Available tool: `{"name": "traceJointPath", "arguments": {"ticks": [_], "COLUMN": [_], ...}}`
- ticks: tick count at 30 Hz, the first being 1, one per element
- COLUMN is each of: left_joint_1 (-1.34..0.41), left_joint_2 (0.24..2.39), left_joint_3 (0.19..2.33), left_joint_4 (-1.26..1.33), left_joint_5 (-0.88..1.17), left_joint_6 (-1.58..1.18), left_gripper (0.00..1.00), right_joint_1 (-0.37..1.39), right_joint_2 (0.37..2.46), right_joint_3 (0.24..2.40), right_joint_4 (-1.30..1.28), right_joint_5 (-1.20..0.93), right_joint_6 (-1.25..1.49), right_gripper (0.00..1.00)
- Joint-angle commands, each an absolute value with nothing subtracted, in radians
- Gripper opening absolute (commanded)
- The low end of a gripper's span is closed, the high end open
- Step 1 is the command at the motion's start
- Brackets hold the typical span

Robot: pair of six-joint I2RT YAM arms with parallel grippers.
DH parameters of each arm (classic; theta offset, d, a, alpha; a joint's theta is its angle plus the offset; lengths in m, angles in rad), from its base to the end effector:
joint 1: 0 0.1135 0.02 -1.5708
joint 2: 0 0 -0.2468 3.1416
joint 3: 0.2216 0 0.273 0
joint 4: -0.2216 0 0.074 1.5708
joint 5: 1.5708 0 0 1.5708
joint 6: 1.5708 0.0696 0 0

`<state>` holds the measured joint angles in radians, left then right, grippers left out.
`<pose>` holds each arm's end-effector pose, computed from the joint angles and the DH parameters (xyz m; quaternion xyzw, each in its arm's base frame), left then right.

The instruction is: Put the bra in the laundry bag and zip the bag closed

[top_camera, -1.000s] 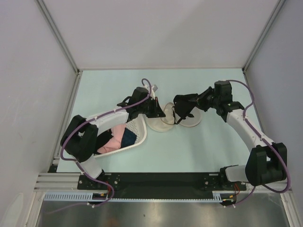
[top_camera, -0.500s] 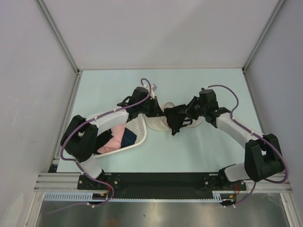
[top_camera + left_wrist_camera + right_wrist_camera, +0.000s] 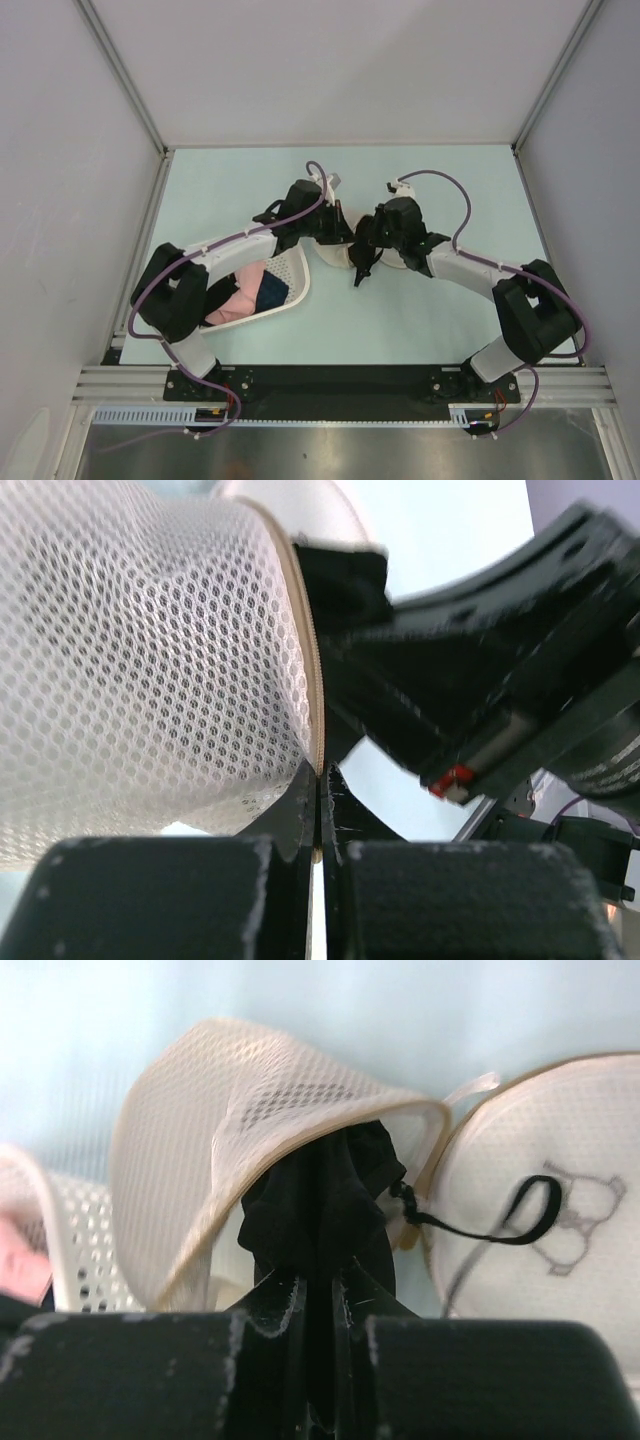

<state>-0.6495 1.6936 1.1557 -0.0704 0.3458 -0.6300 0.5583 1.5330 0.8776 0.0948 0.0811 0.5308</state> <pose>0.3235 -0.2753 0.1938 0.0882 0.8724 -0.3946 0.2748 0.3251 0.1964 0.1691 0.0076 0.8746 0.2201 0.4319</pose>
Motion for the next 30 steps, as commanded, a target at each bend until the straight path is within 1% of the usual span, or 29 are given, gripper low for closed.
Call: {"name": "traceJointPath", "arguments": {"ticks": [1, 5, 9, 11, 12, 13, 18, 22, 25, 28, 30], "left_joint_1": [-0.670, -0.673, -0.686, -0.692, -0.692, -0.692, -0.693, -0.707, -0.710, -0.709, -0.707], "left_joint_2": [1.701, 1.703, 1.703, 1.698, 1.672, 1.667, 1.698, 1.727, 1.735, 1.753, 1.773], "left_joint_3": [1.166, 1.132, 1.127, 1.112, 1.098, 1.098, 1.121, 1.141, 1.152, 1.193, 1.210], "left_joint_4": [-0.023, -0.003, 0.024, 0.032, 0.066, 0.066, 0.044, 0.054, 0.103, 0.135, 0.164], "left_joint_5": [0.379, 0.394, 0.396, 0.399, 0.391, 0.387, 0.469, 0.547, 0.590, 0.629, 0.650], "left_joint_6": [-0.664, -0.675, -0.678, -0.686, -0.689, -0.683, -0.661, -0.664, -0.701, -0.741, -0.778], "left_gripper": [0.00, 0.00, 0.00, 0.00, 0.00, 0.00, 0.00, 0.00, 0.00, 0.00, 0.00], "right_joint_1": [0.539, 0.463, 0.396, 0.374, 0.370, 0.365, 0.333, 0.333, 0.376, 0.458, 0.529], "right_joint_2": [1.537, 1.525, 1.577, 1.618, 1.624, 1.628, 1.657, 1.661, 1.631, 1.602, 1.592], "right_joint_3": [0.931, 0.917, 0.945, 0.960, 0.974, 0.966, 0.988, 0.993, 0.953, 0.925, 0.901], "right_joint_4": [0.242, 0.225, 0.175, 0.163, 0.117, 0.135, 0.117, 0.106, 0.144, 0.207, 0.242], "right_joint_5": [0.288, 0.210, 0.080, 0.010, 0.000, -0.026, -0.109, -0.092, -0.003, 0.144, 0.286], "right_joint_6": [0.573, 0.845, 1.082, 1.132, 1.152, 1.172, 1.144, 1.086, 0.990, 0.870, 0.752], "right_gripper": [0.00, 0.00, 0.00, 0.00, 0.00, 0.00, 0.00, 0.00, 0.00, 0.00, 0.00]}}
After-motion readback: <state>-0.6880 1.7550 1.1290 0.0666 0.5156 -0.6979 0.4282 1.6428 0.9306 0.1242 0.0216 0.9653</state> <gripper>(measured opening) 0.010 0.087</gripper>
